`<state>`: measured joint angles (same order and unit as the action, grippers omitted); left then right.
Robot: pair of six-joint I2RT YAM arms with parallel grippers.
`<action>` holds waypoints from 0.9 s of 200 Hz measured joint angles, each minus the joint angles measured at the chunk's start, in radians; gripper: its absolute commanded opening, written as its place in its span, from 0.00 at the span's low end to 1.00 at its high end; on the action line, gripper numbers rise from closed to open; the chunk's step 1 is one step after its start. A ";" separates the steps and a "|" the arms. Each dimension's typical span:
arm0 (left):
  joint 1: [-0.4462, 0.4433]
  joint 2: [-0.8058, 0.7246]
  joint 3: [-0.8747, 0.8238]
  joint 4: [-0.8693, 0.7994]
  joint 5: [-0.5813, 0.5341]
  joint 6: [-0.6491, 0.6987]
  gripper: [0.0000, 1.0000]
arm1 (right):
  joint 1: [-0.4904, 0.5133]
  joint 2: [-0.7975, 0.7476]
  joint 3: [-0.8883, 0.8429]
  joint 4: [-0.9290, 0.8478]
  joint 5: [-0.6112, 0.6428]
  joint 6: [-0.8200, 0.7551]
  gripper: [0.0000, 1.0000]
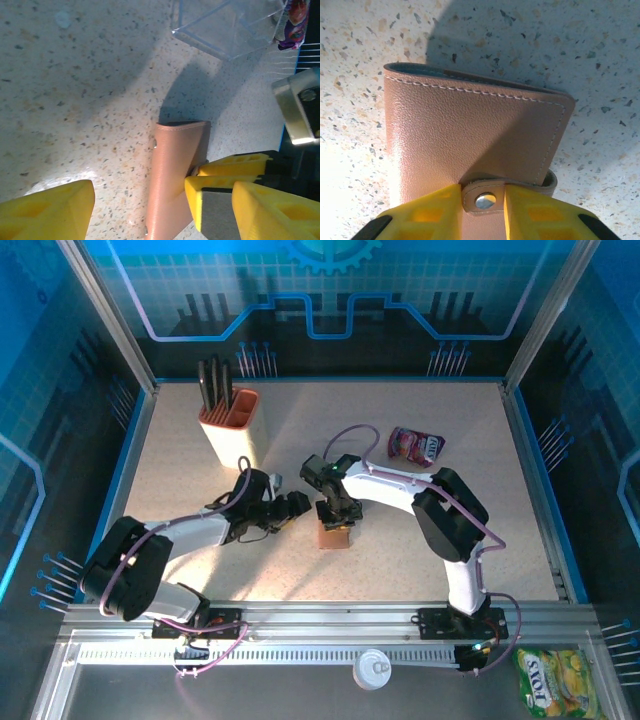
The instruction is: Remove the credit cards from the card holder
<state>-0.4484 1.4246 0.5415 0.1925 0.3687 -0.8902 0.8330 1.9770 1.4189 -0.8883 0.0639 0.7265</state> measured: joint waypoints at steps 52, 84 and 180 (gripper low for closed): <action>-0.039 0.012 0.021 -0.016 0.003 -0.001 0.73 | -0.002 -0.032 -0.047 0.050 -0.006 0.006 0.13; -0.065 0.017 0.036 -0.038 -0.011 -0.003 0.73 | -0.009 -0.060 -0.086 0.093 -0.021 0.007 0.14; -0.093 0.018 0.125 -0.143 -0.083 -0.027 0.73 | -0.030 -0.138 -0.174 0.157 -0.045 0.000 0.19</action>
<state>-0.5415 1.4425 0.6662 0.0494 0.2855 -0.9173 0.8028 1.8385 1.2449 -0.7311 0.0193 0.7261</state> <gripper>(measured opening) 0.725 0.187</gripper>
